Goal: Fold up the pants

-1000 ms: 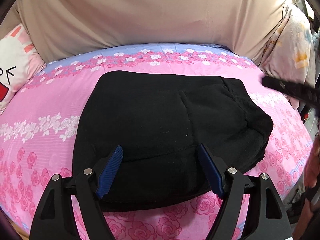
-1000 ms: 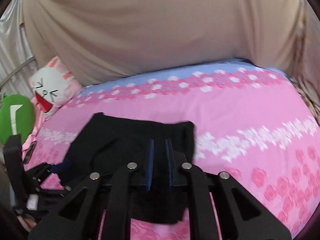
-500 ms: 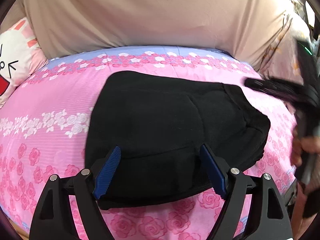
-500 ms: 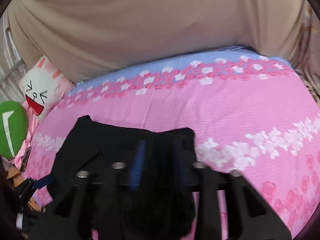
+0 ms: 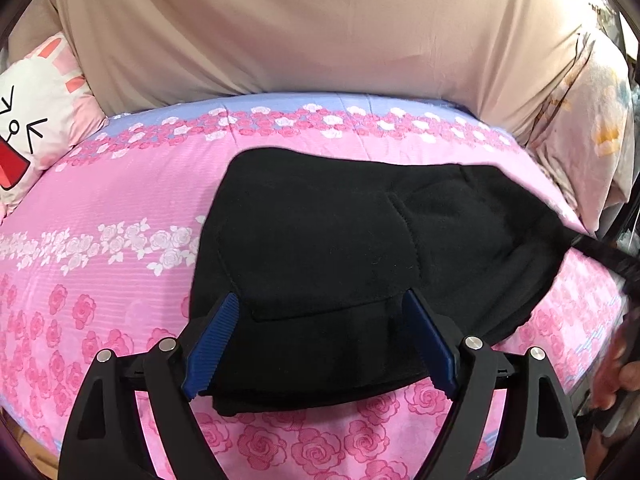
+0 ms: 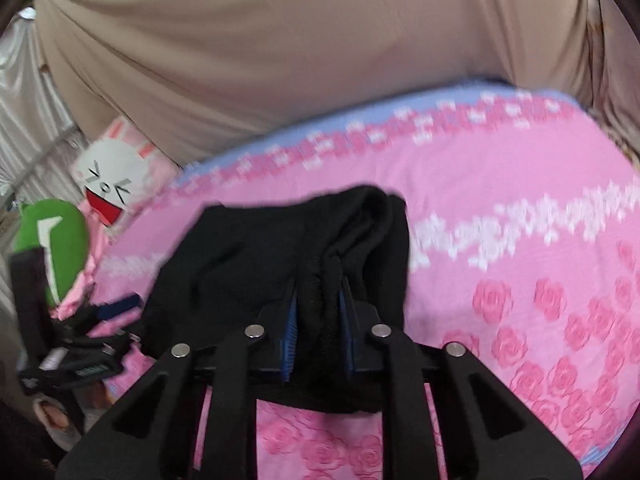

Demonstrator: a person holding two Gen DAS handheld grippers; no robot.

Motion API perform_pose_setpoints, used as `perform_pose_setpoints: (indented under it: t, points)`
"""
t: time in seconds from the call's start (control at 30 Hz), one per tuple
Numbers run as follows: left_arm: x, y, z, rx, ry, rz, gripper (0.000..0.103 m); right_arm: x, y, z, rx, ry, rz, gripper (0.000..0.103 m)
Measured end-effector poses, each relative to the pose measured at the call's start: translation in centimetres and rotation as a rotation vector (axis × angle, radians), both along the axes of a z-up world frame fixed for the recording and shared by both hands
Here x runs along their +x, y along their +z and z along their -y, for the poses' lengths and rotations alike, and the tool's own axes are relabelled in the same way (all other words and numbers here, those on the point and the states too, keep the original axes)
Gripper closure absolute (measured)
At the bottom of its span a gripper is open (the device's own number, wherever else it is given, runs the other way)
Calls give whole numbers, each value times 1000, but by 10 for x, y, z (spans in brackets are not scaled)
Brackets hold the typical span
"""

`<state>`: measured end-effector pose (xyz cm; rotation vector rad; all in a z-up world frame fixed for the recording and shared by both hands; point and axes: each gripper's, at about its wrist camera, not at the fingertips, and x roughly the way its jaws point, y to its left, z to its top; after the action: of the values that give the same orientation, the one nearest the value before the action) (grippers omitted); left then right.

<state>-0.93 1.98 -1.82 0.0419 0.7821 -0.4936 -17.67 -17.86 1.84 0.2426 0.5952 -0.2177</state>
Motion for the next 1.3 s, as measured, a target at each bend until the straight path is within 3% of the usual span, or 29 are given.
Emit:
perform_pose_setpoints:
  t: [0.07, 0.17, 0.2, 0.23, 0.27, 0.33, 0.4, 0.57, 0.73, 0.83, 0.9, 1.3]
  points:
    - [1, 6, -5, -12, 7, 4, 20, -4, 7, -2, -26, 3, 5, 87]
    - [5, 6, -12, -7, 23, 3, 20, 5, -30, 14, -36, -66, -135, 84]
    - [7, 4, -14, -6, 31, -2, 20, 9, -50, 21, -33, -96, -202, 77]
    - [10, 3, -19, -9, 38, -11, 20, 7, -57, 25, -7, -109, -205, 66]
    - [12, 2, -24, -13, 46, -18, 20, 3, -56, 28, 27, -118, -187, 62]
    - [17, 2, -40, -36, 66, -40, 19, -5, -47, 30, 59, -121, -158, 42]
    - [23, 0, -58, -61, 102, -61, 17, -11, -38, 31, 65, -134, -145, 33]
    - [40, -28, -96, -177, 116, -211, 17, -6, -54, 36, 213, -101, -196, 28]
    - [46, -56, -95, -365, -49, -374, 17, 3, -76, 32, 327, -72, -228, 24]
    - [53, -68, -83, -398, -109, -428, 16, 9, -84, 29, 357, -88, -234, 18]
    - [58, -67, -77, -405, -129, -418, 16, 14, -86, 29, 371, -95, -215, 12]
    - [97, -65, -40, -435, -199, -479, 13, 55, -91, 40, 453, -127, -150, 5]
